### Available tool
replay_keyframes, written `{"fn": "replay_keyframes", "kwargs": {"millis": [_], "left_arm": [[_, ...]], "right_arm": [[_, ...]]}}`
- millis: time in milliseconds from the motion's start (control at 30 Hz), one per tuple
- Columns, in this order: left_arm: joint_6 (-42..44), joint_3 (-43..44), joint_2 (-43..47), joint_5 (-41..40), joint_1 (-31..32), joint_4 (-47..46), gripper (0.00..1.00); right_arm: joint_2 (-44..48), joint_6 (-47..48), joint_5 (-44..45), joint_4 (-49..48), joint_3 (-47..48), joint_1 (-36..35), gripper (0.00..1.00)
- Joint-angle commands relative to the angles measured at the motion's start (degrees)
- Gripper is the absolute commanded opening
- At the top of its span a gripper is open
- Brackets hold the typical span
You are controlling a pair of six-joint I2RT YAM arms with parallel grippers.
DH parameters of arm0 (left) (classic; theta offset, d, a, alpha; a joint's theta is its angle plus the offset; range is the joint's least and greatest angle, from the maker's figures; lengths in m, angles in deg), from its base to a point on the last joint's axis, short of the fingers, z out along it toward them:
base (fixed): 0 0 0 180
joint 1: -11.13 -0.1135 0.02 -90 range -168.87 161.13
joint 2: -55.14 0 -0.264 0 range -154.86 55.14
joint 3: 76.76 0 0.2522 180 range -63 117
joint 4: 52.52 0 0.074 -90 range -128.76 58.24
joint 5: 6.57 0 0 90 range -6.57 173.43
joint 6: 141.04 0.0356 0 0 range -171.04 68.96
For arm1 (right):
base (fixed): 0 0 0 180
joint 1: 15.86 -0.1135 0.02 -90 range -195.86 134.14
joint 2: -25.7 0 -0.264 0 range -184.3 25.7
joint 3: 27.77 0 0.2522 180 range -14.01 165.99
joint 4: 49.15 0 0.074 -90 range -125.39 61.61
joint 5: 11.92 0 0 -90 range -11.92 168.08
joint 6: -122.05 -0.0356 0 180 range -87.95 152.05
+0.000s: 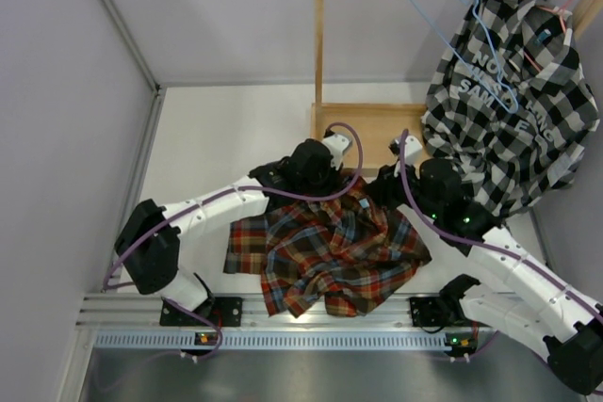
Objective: Place the shirt on the hanger
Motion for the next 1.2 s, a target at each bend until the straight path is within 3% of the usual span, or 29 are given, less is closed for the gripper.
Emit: {"fn": "replay_keyframes", "kwargs": {"millis": [0,33,67,133,200,367,500,633,767,867,1167], "left_arm": [[-1.73,2.90,6.11,-4.58,-0.05,-0.12,0.00],[-2.35,3.69,7.00,-7.48,-0.05,2.15,0.00],[-3.14,5.96,7.71,-10.99,-0.05,3.56,0.00],[-4.55,8.78,7.72,-18.02,-0.40,6.64,0.00],[-6.47,12.90,6.75,-19.64,-0.93,11.74,0.00],[-9.65,14.86,4.21,-19.99,-1.46,14.65,0.00],[-13.59,15.82,3.15,-20.08,-2.60,15.97,0.00],[-16.85,16.44,3.14,-20.96,-2.87,15.97,0.00],[-18.87,16.71,2.97,-22.36,-3.04,15.97,0.00],[-19.93,16.44,2.79,-22.54,-3.30,15.97,0.00],[-20.72,15.74,2.88,-22.19,-3.48,15.88,0.00]], "right_arm": [[0.37,0.08,2.91,-3.31,3.49,0.69,0.39],[-0.16,0.25,3.17,-2.79,3.93,0.95,0.54],[-0.51,0.26,3.43,-1.91,5.59,0.95,0.61],[-0.95,0.52,2.13,0.98,7.53,0.95,0.70],[-1.22,0.52,-0.95,2.66,9.64,0.95,0.73],[-0.60,-1.41,-7.10,3.63,5.88,0.86,0.65],[-0.07,-5.78,-5.45,0.92,0.43,0.25,0.60],[1.06,-16.34,7.45,-2.51,-4.23,-1.76,0.55],[0.90,-22.06,25.53,-2.00,-5.30,-11.05,0.50],[-0.25,-26.45,32.94,-1.64,-5.12,-16.51,0.45],[-3.32,-32.97,43.68,-4.36,-4.42,-24.00,0.41]]}}
